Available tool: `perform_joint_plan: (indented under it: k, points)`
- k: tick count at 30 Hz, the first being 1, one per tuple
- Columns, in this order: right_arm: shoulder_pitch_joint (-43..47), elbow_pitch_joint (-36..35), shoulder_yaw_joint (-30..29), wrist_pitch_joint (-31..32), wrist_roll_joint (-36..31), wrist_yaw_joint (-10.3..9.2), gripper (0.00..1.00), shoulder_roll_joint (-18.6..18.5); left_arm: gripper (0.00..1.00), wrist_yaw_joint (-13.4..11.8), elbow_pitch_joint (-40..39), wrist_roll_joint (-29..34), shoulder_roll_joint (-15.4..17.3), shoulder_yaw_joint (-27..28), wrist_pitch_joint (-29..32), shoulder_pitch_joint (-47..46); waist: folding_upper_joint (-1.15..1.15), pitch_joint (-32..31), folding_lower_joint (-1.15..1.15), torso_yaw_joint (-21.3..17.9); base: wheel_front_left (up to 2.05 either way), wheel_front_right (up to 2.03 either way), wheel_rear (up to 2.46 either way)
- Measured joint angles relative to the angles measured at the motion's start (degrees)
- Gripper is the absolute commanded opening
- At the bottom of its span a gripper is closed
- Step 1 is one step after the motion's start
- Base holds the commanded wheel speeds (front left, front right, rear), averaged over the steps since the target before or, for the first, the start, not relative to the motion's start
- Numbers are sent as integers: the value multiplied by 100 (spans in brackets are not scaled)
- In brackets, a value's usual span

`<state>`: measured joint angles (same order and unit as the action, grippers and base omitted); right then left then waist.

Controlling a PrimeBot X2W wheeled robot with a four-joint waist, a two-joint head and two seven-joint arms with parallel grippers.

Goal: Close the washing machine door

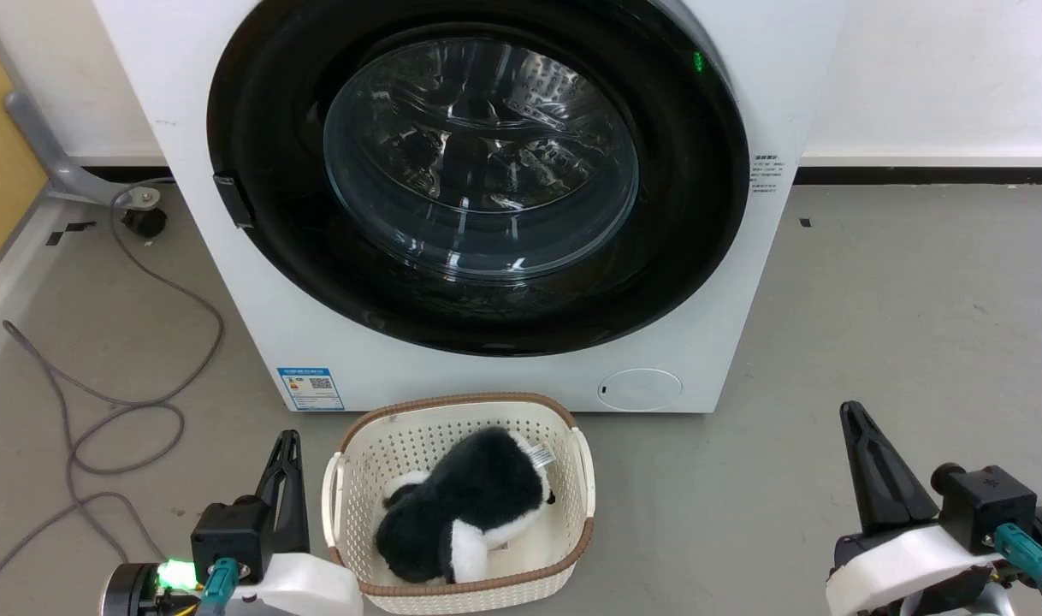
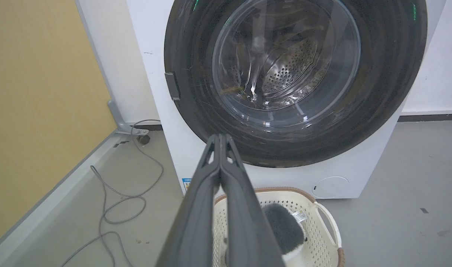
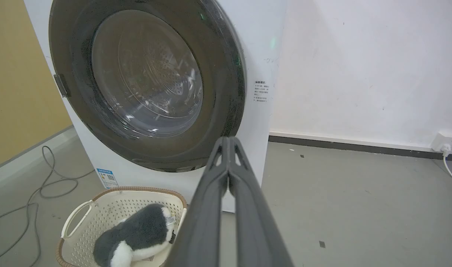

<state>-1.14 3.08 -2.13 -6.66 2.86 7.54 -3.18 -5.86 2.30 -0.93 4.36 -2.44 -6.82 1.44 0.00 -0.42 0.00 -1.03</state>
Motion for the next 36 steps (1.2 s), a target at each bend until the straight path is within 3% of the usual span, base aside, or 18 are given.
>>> perform_joint_plan:
  k: [36]
  points:
    - [7, -165, 121, 405, -143, 0, 0, 1, 0, 353, -123, 34, -86, 145, 419, -30, 0, 26, 0, 64, 0, 0, 0]
